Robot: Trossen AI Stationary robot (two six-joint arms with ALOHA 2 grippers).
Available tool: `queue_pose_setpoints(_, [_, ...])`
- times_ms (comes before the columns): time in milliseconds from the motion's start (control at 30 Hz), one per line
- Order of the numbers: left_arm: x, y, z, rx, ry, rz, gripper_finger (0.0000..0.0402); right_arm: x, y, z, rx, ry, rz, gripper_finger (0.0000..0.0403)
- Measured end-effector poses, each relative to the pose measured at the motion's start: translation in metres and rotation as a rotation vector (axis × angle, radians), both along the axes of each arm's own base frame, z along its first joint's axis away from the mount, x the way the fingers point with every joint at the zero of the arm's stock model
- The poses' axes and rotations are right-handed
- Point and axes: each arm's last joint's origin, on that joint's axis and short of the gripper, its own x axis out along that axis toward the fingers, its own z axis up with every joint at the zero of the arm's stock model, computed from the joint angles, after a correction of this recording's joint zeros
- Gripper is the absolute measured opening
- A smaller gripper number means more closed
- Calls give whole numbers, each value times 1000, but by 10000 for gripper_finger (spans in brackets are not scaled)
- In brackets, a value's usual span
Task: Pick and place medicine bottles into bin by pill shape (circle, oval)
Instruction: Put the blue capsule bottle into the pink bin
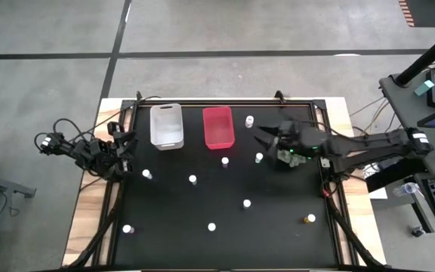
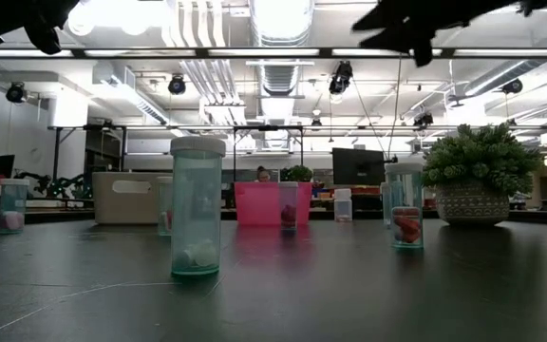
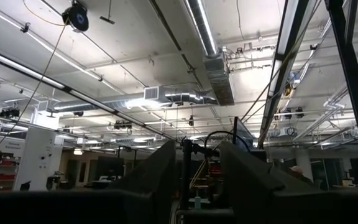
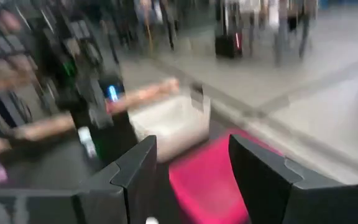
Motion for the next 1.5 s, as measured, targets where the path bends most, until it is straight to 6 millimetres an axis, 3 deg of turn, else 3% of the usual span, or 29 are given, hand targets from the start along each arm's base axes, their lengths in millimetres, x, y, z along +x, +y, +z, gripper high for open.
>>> queue_pose_setpoints(233, [1, 0, -1, 4, 17, 2, 111, 42, -6, 32, 256, 116, -121, 192])
queue_pose_setpoints(500, [1, 0, -1, 3, 17, 4, 111, 100, -6, 46, 418, 358, -156, 192])
queue_pose_setpoints(767, [1, 0, -1, 3, 17, 4, 111, 151, -4, 28, 626, 622, -125, 192])
queue_pose_setpoints(1033, [1, 0, -1, 2, 17, 4, 111, 178, -9, -7, 761, 889, -269, 192])
queue_pose_setpoints(1200, [1, 0, -1, 2, 17, 4, 111, 195, -16, -26, 723, 1010, -279, 192])
queue_pose_setpoints(1500, [1, 0, -1, 2, 17, 5, 111, 223, -20, -51, 708, 1070, -190, 192])
